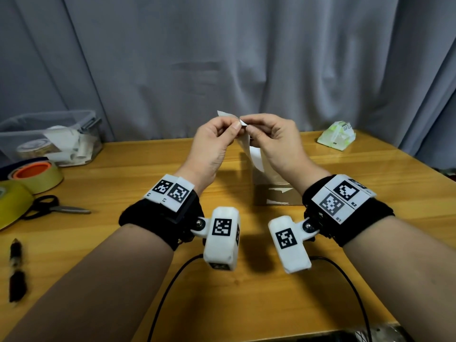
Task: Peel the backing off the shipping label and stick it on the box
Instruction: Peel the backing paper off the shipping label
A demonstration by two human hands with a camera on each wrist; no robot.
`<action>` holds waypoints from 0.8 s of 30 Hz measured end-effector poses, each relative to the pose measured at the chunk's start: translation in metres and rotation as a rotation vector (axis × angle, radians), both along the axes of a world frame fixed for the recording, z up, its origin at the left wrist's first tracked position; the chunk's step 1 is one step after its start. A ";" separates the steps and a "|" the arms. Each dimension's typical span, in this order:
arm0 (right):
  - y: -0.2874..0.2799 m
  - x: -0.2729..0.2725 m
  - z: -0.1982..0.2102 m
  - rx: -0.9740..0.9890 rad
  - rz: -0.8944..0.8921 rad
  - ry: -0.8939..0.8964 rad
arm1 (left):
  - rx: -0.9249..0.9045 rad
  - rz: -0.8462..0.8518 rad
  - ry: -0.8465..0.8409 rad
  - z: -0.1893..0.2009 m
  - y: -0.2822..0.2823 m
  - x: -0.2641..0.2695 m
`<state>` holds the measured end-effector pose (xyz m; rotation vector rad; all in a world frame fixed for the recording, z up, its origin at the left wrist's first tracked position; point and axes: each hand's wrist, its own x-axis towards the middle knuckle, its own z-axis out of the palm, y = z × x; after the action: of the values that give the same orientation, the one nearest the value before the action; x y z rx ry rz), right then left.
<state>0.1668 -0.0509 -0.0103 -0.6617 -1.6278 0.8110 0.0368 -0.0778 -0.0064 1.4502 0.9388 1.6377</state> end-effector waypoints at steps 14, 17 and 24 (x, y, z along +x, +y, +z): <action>-0.001 -0.003 0.001 -0.015 -0.003 0.013 | -0.002 0.061 0.004 0.000 -0.002 0.001; 0.000 -0.004 0.000 -0.008 -0.001 0.008 | 0.005 0.079 0.040 0.000 -0.002 0.000; -0.004 -0.005 -0.002 -0.013 0.036 0.010 | 0.024 0.157 0.172 -0.001 -0.001 -0.003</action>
<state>0.1620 -0.0546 -0.0121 -0.6386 -1.6305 0.8506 0.0342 -0.0786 -0.0071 1.5877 1.1577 1.6599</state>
